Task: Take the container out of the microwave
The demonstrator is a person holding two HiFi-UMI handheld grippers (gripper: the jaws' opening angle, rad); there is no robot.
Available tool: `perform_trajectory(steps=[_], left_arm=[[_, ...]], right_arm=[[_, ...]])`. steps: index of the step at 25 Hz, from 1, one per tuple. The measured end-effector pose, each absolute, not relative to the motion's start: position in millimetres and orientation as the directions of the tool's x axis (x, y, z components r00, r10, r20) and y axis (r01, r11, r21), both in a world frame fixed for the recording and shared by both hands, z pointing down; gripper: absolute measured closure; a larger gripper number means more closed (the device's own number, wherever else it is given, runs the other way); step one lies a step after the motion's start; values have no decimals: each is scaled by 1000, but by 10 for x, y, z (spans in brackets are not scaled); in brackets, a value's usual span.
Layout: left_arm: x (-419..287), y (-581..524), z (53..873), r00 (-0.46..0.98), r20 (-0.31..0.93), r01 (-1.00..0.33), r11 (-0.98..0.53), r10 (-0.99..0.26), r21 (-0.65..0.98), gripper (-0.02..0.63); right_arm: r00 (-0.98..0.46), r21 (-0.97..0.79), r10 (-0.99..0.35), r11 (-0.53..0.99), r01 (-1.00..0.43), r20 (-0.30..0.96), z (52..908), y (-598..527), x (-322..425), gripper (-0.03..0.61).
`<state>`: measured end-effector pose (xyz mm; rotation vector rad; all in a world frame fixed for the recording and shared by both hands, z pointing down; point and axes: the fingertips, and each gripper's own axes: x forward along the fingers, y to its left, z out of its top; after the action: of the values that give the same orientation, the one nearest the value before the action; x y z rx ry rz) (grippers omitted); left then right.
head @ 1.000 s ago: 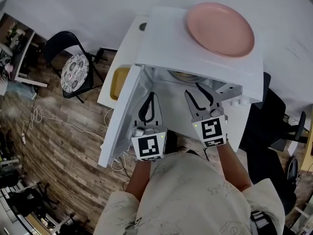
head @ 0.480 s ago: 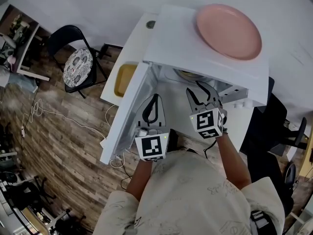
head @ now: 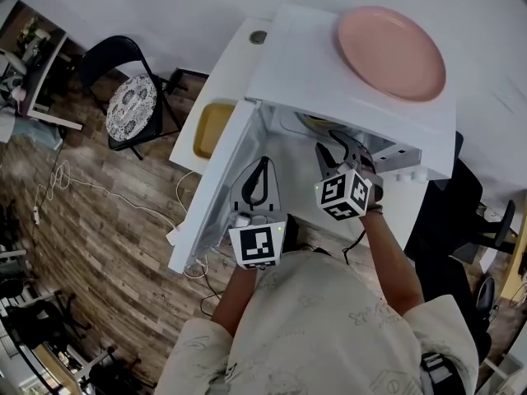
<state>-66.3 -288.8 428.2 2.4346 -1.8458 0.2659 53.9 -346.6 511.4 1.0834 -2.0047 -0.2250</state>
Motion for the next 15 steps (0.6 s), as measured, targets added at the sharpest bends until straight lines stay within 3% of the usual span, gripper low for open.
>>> perform_trajectory(steps=[15], left_arm=[[-680, -2925, 4398, 269, 186, -958, -282, -945, -52, 604]], right_arm=[[-160, 704, -766, 638, -312, 623, 5370, -3605, 527, 411]])
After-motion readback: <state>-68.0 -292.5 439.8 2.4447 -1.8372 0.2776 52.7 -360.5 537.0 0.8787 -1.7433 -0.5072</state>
